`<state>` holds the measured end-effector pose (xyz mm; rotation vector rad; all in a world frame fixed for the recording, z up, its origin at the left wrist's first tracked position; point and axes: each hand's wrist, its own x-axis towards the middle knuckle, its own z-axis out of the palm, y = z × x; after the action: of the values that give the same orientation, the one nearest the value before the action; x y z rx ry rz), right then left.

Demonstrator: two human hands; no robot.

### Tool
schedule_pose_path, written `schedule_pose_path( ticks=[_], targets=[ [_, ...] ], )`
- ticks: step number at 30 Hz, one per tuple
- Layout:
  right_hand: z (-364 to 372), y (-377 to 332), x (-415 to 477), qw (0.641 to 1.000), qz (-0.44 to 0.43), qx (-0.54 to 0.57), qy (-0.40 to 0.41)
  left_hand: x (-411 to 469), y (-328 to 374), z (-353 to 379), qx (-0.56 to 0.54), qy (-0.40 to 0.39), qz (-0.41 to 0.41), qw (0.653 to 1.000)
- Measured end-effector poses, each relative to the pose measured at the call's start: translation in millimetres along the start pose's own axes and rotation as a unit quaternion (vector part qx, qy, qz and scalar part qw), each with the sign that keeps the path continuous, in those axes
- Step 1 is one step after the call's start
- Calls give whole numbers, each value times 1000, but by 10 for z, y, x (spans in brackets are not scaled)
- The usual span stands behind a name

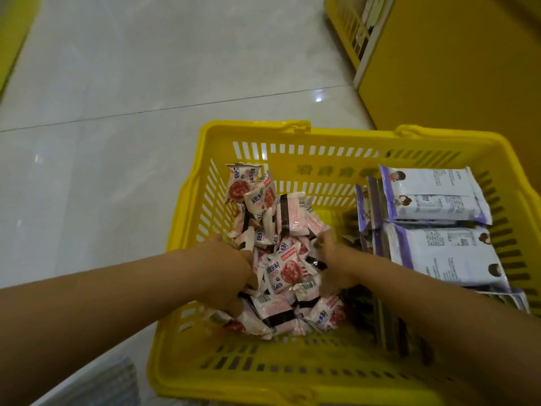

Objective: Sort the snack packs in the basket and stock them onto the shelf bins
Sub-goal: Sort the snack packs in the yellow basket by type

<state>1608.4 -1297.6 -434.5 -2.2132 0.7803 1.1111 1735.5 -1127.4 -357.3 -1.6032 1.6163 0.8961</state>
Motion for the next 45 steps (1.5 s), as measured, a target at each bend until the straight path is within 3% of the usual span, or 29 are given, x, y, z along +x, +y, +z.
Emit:
schedule_pose_path(
  ticks=[4, 7, 10, 15, 17, 19, 25, 30, 34, 37, 40, 43, 45],
  targets=[
    [41, -17, 120, 987, 49, 151, 13, 6, -2, -19, -20, 1, 2, 1000],
    [177, -54, 189, 965, 40, 255, 41, 2, 2, -16, -21, 15, 8, 1000],
    [211, -58, 213, 963, 46, 260, 51, -2, 2, 4, -21, 24, 10, 999],
    [68, 26, 188, 955, 46, 291, -24, 19, 0, 5, -23, 30, 10, 999],
    [96, 36, 179, 959, 42, 281, -3, 23, -1, 7, -23, 27, 10, 999],
    [144, 23, 168, 962, 30, 272, 17, 28, 4, -3, -26, 25, 10, 999],
    [101, -60, 72, 938, -28, 344, -30, 21, 5, -37, -31, 25, 10, 999],
    [211, -95, 16, 962, -27, 247, 109, 21, 14, -48, -31, 19, 13, 999],
    [21, -117, -112, 980, -16, 146, 132, -12, -3, -64, -44, 25, 13, 999],
    [-211, -132, -320, 983, -47, 84, 153, -73, -62, -124, -76, 92, 8, 993],
    [-514, -142, -560, 981, -92, 75, 156, -163, -180, -251, -151, 247, -41, 956],
    [-713, -248, -701, 965, -138, 147, 169, -257, -310, -353, -248, 474, -109, 838],
    [-685, -403, -668, 938, -167, 227, 201, -304, -357, -396, -285, 569, -98, 765]
  ],
)
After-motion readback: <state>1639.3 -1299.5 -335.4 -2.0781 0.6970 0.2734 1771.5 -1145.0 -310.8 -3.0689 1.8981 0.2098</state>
